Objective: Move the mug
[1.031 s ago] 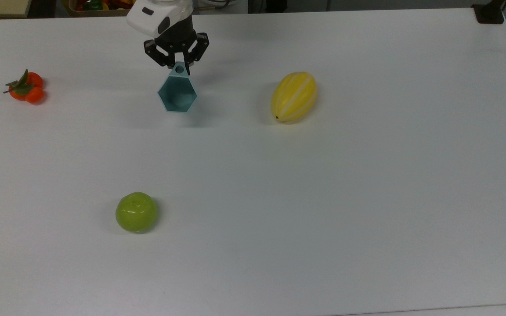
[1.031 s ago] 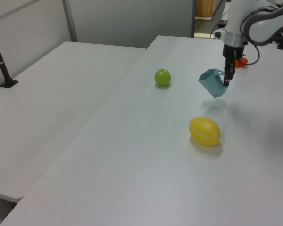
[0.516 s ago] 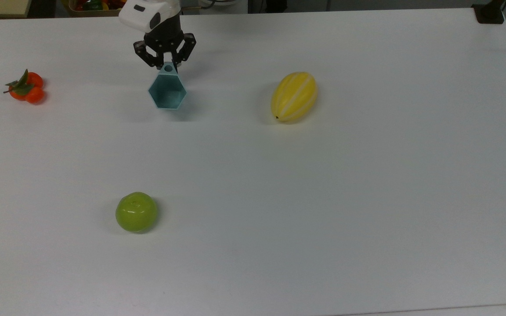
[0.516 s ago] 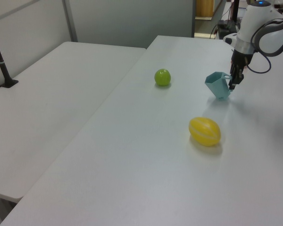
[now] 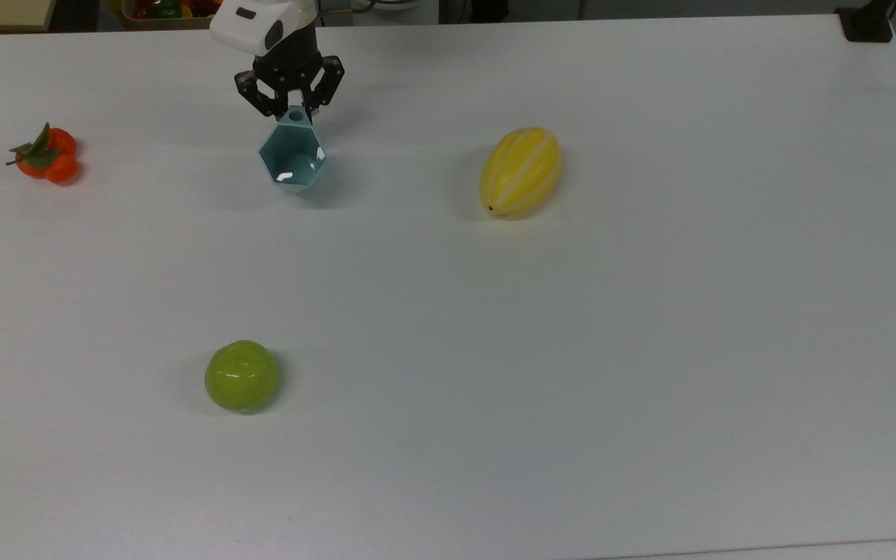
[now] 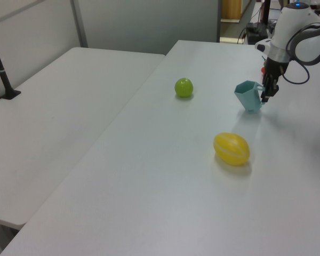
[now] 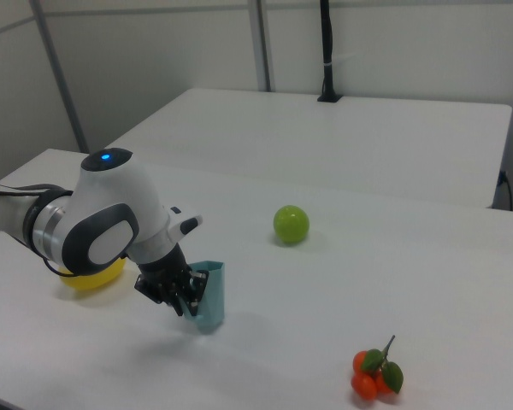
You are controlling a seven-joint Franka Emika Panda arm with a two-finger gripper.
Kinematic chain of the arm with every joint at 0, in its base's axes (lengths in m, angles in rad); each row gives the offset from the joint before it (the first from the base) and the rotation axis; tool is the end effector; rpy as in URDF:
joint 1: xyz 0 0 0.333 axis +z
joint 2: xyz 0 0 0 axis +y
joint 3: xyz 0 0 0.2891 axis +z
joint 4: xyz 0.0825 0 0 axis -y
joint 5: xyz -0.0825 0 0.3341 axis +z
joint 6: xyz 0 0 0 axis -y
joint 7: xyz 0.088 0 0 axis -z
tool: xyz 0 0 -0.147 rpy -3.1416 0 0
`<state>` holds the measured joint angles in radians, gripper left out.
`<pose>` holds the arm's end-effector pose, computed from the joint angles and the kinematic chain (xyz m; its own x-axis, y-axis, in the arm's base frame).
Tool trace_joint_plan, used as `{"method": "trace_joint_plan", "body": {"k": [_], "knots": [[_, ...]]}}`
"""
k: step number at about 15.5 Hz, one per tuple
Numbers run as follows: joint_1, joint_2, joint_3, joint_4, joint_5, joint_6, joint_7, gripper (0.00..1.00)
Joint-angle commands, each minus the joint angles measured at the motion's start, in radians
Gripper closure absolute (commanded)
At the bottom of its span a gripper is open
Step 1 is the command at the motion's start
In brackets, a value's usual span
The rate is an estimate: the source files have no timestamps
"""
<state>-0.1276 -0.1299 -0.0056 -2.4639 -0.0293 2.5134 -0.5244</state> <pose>0.4515 -0.0609 0.3301 0.9031 0.4046 0.1440 0.3922 -0.9136 0.1069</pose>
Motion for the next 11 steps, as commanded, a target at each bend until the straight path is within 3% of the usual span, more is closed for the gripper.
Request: {"method": "trace_joint_plan", "body": {"k": [1, 3, 5, 9, 11], "knots": [[-0.006, -0.002, -0.007, -0.055, -0.003, 0.007, -0.008, 0.54], [-0.006, -0.001, -0.007, -0.055, 0.0, 0.002, -0.002, 0.32], [-0.006, -0.002, -0.007, -0.052, 0.002, -0.016, -0.002, 0.17], [-0.006, -0.001, -0.007, -0.049, 0.002, -0.019, -0.002, 0.0], [-0.007, -0.002, -0.007, -0.046, 0.003, -0.03, 0.006, 0.0]]}}
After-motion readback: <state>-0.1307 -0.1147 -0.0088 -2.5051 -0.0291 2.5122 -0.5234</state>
